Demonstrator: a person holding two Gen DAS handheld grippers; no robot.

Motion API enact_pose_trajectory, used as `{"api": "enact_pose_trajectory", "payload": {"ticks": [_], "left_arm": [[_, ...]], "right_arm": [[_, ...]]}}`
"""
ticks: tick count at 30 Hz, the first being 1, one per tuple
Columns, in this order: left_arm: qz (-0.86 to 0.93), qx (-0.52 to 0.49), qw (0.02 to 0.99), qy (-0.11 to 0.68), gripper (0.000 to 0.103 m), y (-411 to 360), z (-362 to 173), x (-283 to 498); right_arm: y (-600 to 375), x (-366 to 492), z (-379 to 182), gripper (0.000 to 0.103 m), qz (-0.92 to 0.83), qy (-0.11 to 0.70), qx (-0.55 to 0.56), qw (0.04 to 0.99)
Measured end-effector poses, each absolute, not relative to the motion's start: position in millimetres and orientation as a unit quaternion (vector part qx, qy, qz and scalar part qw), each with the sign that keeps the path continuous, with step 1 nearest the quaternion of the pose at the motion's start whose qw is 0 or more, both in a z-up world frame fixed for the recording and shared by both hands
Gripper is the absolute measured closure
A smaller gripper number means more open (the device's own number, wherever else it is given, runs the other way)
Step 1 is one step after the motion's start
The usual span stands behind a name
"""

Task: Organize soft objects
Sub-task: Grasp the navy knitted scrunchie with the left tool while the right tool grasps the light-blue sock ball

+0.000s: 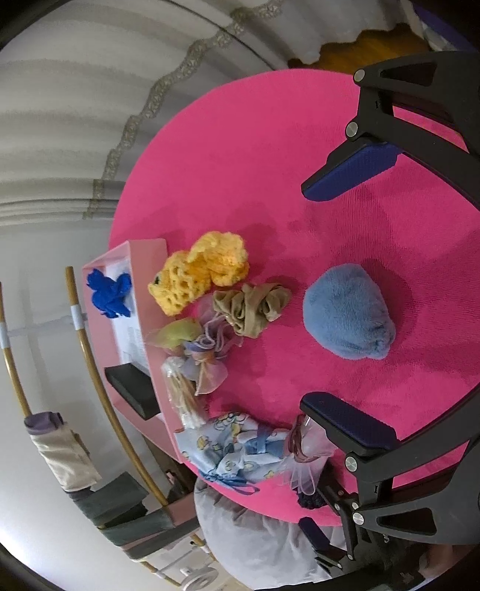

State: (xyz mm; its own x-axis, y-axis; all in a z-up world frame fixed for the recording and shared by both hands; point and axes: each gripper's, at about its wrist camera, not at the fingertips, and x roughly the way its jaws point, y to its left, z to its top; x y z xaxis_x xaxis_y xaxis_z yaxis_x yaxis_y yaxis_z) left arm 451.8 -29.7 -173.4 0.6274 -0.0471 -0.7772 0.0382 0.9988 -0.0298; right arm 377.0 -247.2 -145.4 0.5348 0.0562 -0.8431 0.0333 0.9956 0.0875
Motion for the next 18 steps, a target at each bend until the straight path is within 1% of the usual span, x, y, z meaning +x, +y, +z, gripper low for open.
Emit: {"api": "enact_pose_trajectory", "payload": {"ticks": [2,5,7,11,13,14,15,16,17,18], "left_arm": [[-0.035,-0.013,0.899,0.437,0.007,-31.6,-178.8,454.9],[-0.036,-0.015,0.899,0.436,0.009,-32.2,-181.1,456.1],[-0.039,-0.015,0.899,0.436,0.013,-33.7,-181.4,456.5],[-0.052,-0.016,0.900,0.432,0.029,-37.4,-180.5,453.5],[-0.057,-0.016,0.900,0.433,0.035,-38.0,-178.8,451.0],[-0.062,-0.019,0.899,0.434,0.042,-38.4,-177.8,450.7],[-0.068,-0.023,0.897,0.436,0.051,-38.7,-176.0,450.5],[-0.072,-0.027,0.896,0.437,0.058,-38.0,-174.4,450.3],[-0.080,-0.033,0.894,0.439,0.074,-37.0,-173.3,449.9],[-0.087,-0.038,0.893,0.441,0.085,-35.8,-171.8,449.3]], "right_arm": [[-246.2,377.7,-148.9,0.000,0.008,0.486,0.043,0.873],[-246.9,378.1,-156.6,0.000,0.007,0.494,0.039,0.869],[-247.3,377.4,-159.4,0.000,0.005,0.496,0.039,0.868],[-244.9,374.9,-164.8,0.000,0.004,0.502,0.029,0.865],[-242.0,373.4,-169.5,0.006,0.006,0.507,0.023,0.862],[-240.0,372.4,-171.7,0.007,0.005,0.509,0.015,0.861],[-235.0,370.5,-172.9,0.013,-0.001,0.504,-0.008,0.864],[-232.8,369.3,-173.3,0.022,-0.006,0.502,-0.019,0.865],[-231.4,367.8,-173.1,0.029,-0.009,0.499,-0.028,0.866],[-231.9,366.1,-171.1,0.050,-0.003,0.493,-0.025,0.869]]}}
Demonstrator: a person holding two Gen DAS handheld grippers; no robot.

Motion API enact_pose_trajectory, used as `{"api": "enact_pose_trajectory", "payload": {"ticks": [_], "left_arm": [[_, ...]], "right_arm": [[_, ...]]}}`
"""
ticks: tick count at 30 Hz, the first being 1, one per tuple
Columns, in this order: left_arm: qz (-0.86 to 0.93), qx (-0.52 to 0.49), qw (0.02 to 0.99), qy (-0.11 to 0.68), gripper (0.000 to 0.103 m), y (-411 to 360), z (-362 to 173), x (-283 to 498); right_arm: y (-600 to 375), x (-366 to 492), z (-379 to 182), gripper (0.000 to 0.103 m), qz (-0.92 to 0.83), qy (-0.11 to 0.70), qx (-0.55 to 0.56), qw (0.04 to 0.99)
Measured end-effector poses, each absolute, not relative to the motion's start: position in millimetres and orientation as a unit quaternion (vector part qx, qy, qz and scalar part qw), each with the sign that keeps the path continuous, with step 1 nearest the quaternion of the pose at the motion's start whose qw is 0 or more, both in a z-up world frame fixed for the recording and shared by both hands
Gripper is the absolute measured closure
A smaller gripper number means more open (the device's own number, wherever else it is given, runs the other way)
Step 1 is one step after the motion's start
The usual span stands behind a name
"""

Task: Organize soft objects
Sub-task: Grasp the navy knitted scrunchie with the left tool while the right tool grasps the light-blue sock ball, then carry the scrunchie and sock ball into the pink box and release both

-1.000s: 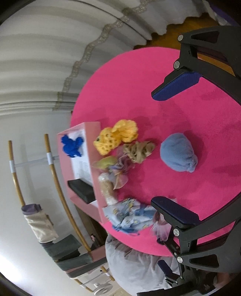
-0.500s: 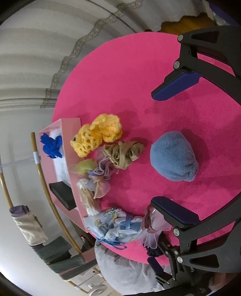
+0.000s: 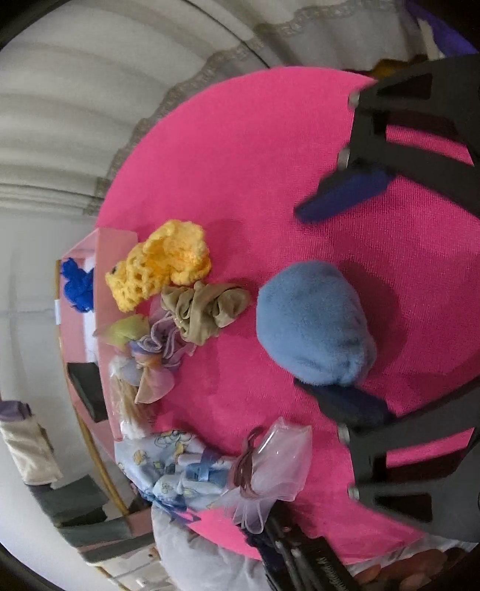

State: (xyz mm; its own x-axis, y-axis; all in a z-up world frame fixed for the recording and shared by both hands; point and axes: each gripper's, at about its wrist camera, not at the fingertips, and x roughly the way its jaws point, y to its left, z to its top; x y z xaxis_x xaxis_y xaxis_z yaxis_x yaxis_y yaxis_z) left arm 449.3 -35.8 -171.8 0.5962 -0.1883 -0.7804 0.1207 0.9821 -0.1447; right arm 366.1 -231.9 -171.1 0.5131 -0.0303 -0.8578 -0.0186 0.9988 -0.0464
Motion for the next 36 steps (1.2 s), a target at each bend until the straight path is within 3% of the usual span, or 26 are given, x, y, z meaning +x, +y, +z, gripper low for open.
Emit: {"api": "enact_pose_trajectory", "payload": {"ticks": [1,21,36], "left_arm": [[-0.091,-0.041,0.891,0.443,0.087,-35.4,-170.5,449.1],[-0.060,-0.014,0.920,0.388,0.089,-26.9,-103.1,416.7],[-0.083,-0.049,0.926,0.364,0.089,-30.8,-44.5,526.1]], "right_arm": [[-234.4,364.8,-167.9,0.062,-0.002,0.490,-0.015,0.871],[-228.2,363.7,-121.8,0.063,0.065,0.455,0.034,0.887],[-230.5,493.9,-49.0,0.062,0.095,0.395,0.020,0.914]]}}
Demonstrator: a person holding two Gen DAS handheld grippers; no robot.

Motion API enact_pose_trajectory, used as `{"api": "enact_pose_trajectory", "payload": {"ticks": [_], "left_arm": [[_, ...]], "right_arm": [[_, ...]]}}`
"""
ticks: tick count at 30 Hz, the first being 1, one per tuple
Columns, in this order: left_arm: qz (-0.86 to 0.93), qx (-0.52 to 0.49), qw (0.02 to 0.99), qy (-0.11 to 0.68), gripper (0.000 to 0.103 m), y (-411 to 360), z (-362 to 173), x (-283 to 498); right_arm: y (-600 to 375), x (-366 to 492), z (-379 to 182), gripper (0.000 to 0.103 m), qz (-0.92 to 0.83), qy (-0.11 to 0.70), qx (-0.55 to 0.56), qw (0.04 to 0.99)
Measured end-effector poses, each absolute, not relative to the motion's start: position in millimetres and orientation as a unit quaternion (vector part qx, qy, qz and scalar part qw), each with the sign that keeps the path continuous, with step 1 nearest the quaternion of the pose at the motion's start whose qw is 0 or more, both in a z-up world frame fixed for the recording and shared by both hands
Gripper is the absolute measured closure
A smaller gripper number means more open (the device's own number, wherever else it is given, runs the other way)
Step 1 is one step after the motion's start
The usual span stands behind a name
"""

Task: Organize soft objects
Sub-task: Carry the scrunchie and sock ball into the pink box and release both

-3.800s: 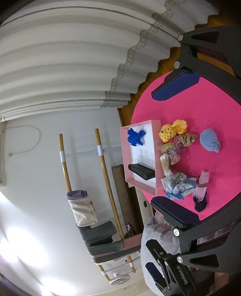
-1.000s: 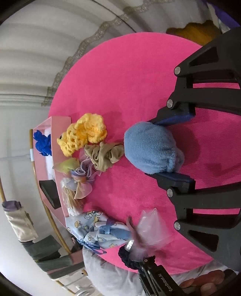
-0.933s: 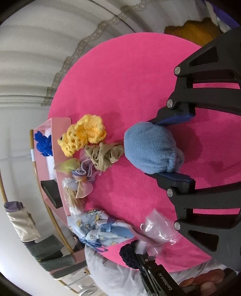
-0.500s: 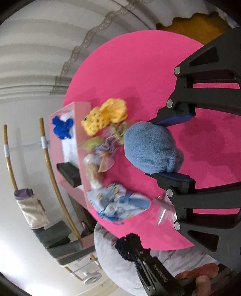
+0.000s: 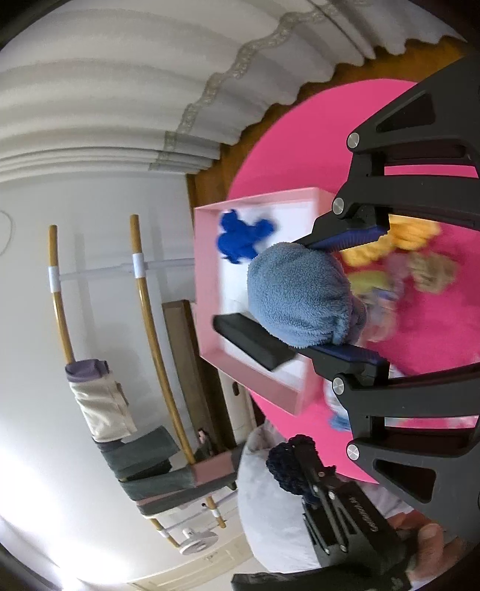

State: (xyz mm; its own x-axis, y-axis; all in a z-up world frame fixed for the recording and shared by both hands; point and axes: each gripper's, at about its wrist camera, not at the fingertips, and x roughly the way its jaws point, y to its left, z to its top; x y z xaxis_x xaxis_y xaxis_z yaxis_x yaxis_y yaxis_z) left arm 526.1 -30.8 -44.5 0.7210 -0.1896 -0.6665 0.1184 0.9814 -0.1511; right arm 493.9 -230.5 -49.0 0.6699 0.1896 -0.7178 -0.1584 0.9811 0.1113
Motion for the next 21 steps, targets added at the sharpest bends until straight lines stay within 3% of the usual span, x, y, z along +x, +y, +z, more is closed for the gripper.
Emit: {"api": "enact_pose_trajectory", "payload": {"ticks": [9,21], "left_arm": [[-0.105,-0.051,0.914,0.388,0.088,-64.3,-45.7,624.5],[-0.126,-0.049,0.888,0.440,0.088,-97.9,-76.2,721.7]], "right_arm": [[-244.0,575.6,-66.1,0.062,0.084,0.433,0.022,0.897],[-270.0,615.9,-110.9,0.062,0.063,0.481,0.029,0.874]]}}
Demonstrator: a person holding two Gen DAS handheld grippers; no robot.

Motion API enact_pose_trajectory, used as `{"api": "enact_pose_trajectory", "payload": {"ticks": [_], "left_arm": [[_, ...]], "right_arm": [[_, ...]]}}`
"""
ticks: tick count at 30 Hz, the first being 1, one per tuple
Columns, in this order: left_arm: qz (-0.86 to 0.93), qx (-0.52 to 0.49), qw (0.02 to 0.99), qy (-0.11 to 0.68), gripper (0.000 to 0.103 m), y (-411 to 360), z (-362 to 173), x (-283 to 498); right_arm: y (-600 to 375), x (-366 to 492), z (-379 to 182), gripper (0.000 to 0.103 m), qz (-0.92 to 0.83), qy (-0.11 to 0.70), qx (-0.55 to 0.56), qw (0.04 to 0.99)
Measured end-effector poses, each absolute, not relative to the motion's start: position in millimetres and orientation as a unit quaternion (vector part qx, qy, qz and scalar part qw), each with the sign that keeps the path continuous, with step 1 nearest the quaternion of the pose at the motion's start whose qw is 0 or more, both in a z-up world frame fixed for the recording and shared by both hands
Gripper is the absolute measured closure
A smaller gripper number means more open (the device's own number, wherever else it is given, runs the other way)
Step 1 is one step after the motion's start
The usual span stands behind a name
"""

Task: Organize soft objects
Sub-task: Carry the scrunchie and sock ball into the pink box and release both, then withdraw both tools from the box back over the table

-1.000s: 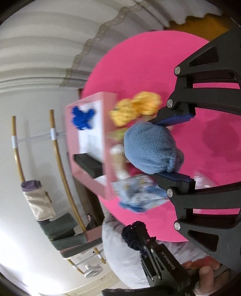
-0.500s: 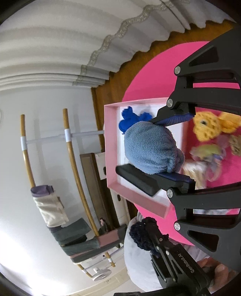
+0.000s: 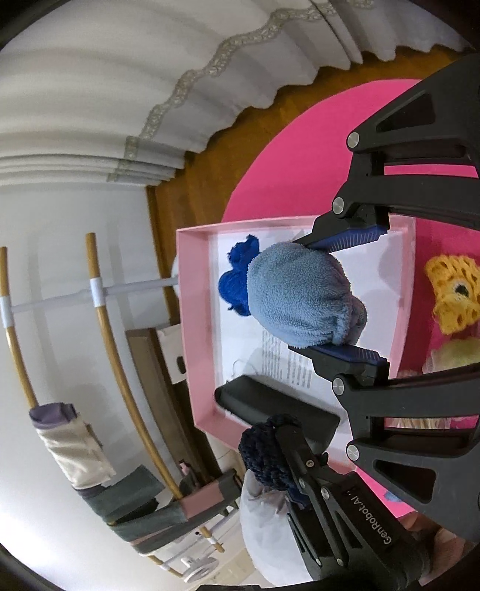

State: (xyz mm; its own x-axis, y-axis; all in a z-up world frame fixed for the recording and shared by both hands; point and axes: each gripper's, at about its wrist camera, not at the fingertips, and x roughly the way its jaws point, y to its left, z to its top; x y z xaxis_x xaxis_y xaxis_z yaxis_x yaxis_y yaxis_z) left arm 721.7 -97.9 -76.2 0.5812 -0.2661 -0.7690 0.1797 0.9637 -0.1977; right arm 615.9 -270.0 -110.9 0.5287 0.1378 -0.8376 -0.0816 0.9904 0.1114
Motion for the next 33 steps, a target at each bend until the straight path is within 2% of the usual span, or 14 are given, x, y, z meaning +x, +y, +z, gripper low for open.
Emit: {"api": "enact_pose_trajectory", "payload": {"ticks": [7,10,12,14,16,17,18,19,20,26,33], "left_arm": [[-0.132,-0.043,0.876,0.462,0.083,-104.5,-88.6,756.5],[-0.129,-0.040,0.873,0.469,0.062,-106.8,-90.2,772.9],[-0.124,-0.038,0.876,0.465,0.034,-108.5,-88.4,774.5],[-0.115,-0.040,0.883,0.454,0.020,-106.5,-84.0,774.0],[-0.108,-0.042,0.890,0.441,0.016,-102.6,-77.3,768.7],[-0.107,-0.044,0.892,0.436,0.011,-100.2,-73.4,765.5],[-0.102,-0.045,0.896,0.430,0.005,-97.1,-68.6,759.4],[-0.095,-0.045,0.900,0.423,0.002,-93.3,-64.2,752.6],[-0.089,-0.045,0.906,0.411,0.000,-89.1,-57.6,748.7],[-0.054,-0.030,0.930,0.362,0.000,-70.1,-31.6,700.3],[-0.032,-0.030,0.949,0.313,0.000,-55.0,-7.9,630.5]], "right_arm": [[-274.5,625.0,-129.4,0.061,0.059,0.500,0.030,0.864],[-273.7,627.0,-134.2,0.057,0.059,0.506,0.033,0.860],[-274.6,627.9,-136.1,0.053,0.057,0.507,0.035,0.859],[-274.9,627.6,-136.4,0.046,0.056,0.506,0.038,0.860],[-276.6,625.6,-135.6,0.022,0.050,0.503,0.041,0.862],[-278.0,623.6,-134.3,0.017,0.050,0.501,0.046,0.863],[-278.9,622.4,-133.2,0.006,0.050,0.499,0.049,0.864],[-280.9,619.6,-130.9,0.000,0.047,0.496,0.055,0.865],[-283.3,617.6,-128.4,0.000,0.044,0.491,0.059,0.868],[-284.9,596.7,-97.4,0.000,0.035,0.455,0.073,0.887],[-266.7,547.4,-38.9,0.000,0.035,0.397,0.052,0.916]]}}
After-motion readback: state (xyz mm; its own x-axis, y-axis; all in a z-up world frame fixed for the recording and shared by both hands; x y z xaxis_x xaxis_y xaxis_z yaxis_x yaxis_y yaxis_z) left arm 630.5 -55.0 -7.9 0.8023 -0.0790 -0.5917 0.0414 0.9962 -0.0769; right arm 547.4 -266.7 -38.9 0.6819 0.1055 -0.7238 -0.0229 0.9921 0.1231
